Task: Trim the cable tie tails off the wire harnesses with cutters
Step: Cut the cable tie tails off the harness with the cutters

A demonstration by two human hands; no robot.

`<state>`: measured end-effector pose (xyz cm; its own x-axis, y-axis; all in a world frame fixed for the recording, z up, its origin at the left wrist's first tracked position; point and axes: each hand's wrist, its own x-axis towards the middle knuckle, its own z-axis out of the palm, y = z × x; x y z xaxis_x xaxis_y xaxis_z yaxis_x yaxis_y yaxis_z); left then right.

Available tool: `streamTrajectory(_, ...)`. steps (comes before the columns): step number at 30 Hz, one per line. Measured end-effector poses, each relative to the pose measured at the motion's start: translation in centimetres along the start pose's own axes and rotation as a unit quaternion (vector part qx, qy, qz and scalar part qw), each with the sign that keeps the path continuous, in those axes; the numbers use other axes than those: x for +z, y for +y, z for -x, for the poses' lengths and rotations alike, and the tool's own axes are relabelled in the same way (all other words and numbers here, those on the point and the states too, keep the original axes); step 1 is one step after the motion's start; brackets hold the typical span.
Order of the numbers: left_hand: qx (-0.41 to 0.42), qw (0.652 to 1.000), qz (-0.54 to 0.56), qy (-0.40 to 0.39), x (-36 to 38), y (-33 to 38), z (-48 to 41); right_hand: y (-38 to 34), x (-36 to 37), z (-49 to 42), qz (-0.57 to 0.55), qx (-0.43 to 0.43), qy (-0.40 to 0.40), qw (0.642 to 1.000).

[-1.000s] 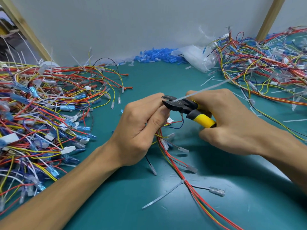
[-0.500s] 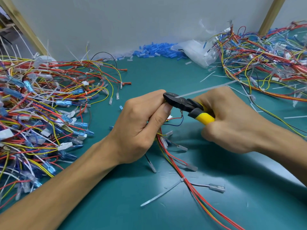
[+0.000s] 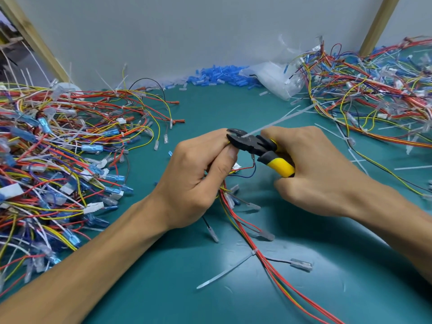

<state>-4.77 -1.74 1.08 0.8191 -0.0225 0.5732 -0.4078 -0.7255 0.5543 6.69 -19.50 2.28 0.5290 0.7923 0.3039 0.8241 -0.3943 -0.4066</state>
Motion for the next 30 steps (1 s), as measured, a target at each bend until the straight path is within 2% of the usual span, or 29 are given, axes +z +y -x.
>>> streamTrajectory(10, 0.006, 1.0, -0.027, 0.002, 0.07, 0.07, 0.14, -0.51, -0.14, 0.3, -0.099, -0.005, -0.03, 0.995)
streamTrajectory(17, 0.001, 0.999, -0.032, 0.015, 0.06, 0.03, 0.06, -0.3, 0.24, 0.03, -0.051, -0.002, 0.001, 0.999)
streamTrajectory(30, -0.002, 0.999, -0.034, 0.014, -0.02, 0.0, 0.08, -0.28, 0.38, 0.02, -0.093, -0.012, -0.025, 0.995)
